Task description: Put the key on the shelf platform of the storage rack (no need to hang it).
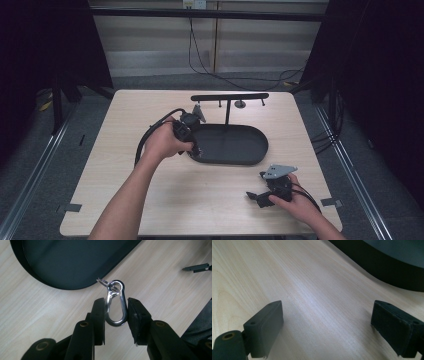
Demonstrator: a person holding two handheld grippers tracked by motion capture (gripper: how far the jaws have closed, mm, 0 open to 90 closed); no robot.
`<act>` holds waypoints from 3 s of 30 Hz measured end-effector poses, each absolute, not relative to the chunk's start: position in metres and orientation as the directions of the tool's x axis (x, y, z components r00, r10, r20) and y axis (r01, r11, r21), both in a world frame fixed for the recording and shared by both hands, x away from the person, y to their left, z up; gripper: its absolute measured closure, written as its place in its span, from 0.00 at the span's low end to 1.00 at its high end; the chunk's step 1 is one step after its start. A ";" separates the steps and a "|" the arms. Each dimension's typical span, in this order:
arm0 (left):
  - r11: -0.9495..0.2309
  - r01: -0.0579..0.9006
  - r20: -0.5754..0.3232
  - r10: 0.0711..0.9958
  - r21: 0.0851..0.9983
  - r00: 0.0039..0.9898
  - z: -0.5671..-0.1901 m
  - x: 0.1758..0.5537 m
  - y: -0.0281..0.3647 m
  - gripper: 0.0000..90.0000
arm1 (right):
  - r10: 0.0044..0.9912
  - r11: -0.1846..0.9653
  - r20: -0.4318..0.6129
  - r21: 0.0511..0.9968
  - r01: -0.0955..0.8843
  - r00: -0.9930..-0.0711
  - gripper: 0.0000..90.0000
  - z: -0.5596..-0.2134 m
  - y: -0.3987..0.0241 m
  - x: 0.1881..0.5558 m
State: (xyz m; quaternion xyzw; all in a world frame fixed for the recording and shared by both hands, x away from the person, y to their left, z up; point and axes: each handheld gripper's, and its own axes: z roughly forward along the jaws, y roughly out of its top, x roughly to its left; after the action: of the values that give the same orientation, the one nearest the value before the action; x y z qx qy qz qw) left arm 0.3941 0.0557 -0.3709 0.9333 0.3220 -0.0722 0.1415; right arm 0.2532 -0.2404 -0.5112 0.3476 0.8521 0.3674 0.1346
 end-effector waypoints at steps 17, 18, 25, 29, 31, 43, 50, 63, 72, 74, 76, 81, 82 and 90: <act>-0.751 0.621 -0.214 0.584 0.226 0.783 -0.363 0.405 0.044 0.76 | 0.692 0.489 0.025 0.720 0.493 -0.722 0.11 -0.511 -0.240 0.253; -0.753 0.620 -0.213 0.583 0.221 0.784 -0.363 0.407 0.044 0.76 | 0.691 0.488 0.026 0.720 0.493 -0.722 0.11 -0.511 -0.240 0.253; -0.745 0.627 -0.206 0.593 0.227 0.779 -0.363 0.411 0.039 0.76 | 0.691 0.488 0.026 0.720 0.493 -0.722 0.11 -0.511 -0.240 0.253; -0.740 0.634 -0.210 0.599 0.223 0.773 -0.365 0.413 0.035 0.76 | 0.691 0.489 0.025 0.720 0.493 -0.722 0.11 -0.511 -0.240 0.253; -0.743 0.631 -0.207 0.596 0.223 0.775 -0.365 0.414 0.035 0.76 | 0.691 0.488 0.026 0.720 0.493 -0.722 0.11 -0.511 -0.240 0.253; -0.743 0.630 -0.194 0.600 0.226 0.776 -0.368 0.419 0.027 0.76 | 0.692 0.489 0.024 0.720 0.492 -0.722 0.11 -0.511 -0.240 0.253; -0.745 0.629 -0.191 0.599 0.224 0.778 -0.373 0.422 0.023 0.76 | 0.692 0.488 0.026 0.720 0.493 -0.722 0.11 -0.511 -0.240 0.253; -0.741 0.629 -0.187 0.601 0.233 0.777 -0.373 0.425 0.016 0.76 | 0.691 0.488 0.026 0.720 0.493 -0.722 0.11 -0.511 -0.240 0.253; -0.741 0.628 -0.180 0.602 0.238 0.778 -0.375 0.429 0.011 0.76 | 0.691 0.488 0.025 0.720 0.493 -0.722 0.11 -0.511 -0.240 0.253; -0.740 0.629 -0.177 0.604 0.239 0.777 -0.376 0.430 0.010 0.76 | 0.691 0.489 0.025 0.720 0.493 -0.722 0.11 -0.511 -0.240 0.253; -0.738 0.632 -0.182 0.605 0.238 0.775 -0.377 0.431 0.010 0.76 | 0.691 0.489 0.025 0.720 0.492 -0.723 0.11 -0.511 -0.240 0.253; -0.730 0.639 -0.181 0.613 0.241 0.769 -0.381 0.433 0.009 0.76 | 0.691 0.489 0.025 0.720 0.493 -0.723 0.11 -0.511 -0.240 0.253; -0.730 0.639 -0.181 0.613 0.241 0.769 -0.381 0.433 0.009 0.76 | 0.691 0.489 0.025 0.720 0.493 -0.723 0.11 -0.511 -0.240 0.253; -0.729 0.639 -0.177 0.614 0.246 0.769 -0.390 0.434 0.006 0.76 | 0.691 0.489 0.026 0.720 0.493 -0.723 0.11 -0.511 -0.240 0.253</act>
State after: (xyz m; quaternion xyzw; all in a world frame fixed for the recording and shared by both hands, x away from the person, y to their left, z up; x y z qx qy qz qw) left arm 0.4340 0.0062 -0.3904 0.9288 0.3374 -0.0418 0.1477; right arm 0.2533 -0.2404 -0.5111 0.3472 0.8522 0.3676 0.1346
